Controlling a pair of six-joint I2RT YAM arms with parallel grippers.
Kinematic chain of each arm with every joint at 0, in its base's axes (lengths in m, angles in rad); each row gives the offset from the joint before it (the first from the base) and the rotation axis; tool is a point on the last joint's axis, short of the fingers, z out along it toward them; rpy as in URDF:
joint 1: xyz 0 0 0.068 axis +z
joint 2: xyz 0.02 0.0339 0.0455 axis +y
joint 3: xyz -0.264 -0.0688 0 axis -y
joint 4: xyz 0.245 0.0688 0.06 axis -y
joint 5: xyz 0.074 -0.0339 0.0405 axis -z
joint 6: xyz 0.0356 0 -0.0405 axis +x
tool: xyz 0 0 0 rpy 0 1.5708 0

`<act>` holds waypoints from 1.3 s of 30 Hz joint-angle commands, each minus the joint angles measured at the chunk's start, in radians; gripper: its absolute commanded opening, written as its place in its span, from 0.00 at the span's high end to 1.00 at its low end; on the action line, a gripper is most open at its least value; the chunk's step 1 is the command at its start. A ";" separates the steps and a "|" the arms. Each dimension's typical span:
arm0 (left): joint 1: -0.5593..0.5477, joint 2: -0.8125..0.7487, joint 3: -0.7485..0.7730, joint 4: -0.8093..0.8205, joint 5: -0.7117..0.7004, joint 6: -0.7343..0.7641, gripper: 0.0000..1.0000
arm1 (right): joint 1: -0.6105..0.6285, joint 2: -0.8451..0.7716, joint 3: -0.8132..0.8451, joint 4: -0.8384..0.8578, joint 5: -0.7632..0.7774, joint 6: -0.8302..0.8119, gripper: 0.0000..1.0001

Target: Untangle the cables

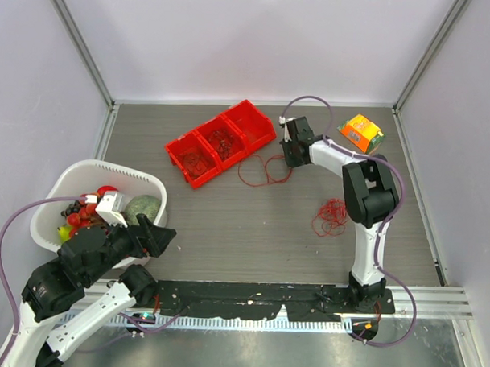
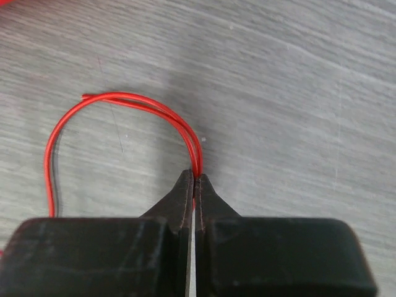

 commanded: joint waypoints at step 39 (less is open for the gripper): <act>0.003 0.007 -0.002 0.039 0.020 0.023 0.12 | 0.010 -0.302 -0.061 -0.159 0.005 0.402 0.99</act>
